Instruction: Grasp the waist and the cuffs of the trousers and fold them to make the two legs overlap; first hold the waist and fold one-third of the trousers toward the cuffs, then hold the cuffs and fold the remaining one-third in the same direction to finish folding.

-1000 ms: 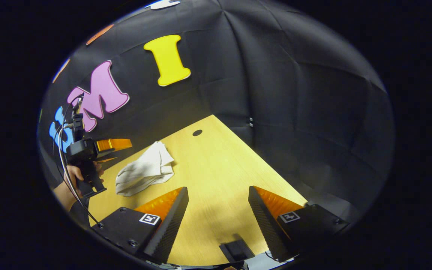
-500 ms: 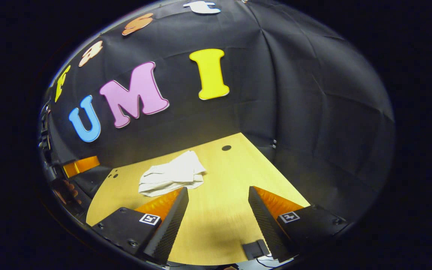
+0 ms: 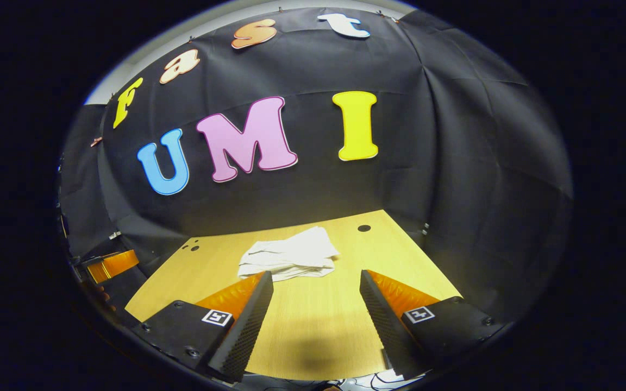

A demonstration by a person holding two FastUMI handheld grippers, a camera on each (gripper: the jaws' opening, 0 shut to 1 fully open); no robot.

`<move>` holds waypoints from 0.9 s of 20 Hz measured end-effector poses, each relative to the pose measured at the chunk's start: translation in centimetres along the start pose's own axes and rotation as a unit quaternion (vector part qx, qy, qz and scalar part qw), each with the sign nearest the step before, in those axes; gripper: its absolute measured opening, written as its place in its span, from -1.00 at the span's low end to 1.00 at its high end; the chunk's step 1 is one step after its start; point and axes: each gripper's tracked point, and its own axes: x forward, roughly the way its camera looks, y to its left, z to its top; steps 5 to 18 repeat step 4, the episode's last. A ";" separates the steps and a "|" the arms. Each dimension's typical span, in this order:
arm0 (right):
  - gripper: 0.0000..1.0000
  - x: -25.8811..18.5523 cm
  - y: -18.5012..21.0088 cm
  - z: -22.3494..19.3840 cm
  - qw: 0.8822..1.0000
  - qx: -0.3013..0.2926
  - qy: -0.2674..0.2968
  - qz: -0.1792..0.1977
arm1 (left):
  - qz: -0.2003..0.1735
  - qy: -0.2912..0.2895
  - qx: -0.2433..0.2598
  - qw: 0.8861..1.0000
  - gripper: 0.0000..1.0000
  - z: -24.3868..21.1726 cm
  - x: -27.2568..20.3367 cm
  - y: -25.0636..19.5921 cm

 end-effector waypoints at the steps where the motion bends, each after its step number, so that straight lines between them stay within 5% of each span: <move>1: 0.96 0.0 0.5 0.1 1.000 0.000 -0.002 0.003 | 0.001 -0.002 0.001 1.000 0.92 0.1 -0.2 0.4; 18: 0.97 -0.2 1.8 0.3 1.000 -0.007 -0.007 0.011 | 0.004 -0.008 0.008 1.000 0.92 0.2 -0.6 1.2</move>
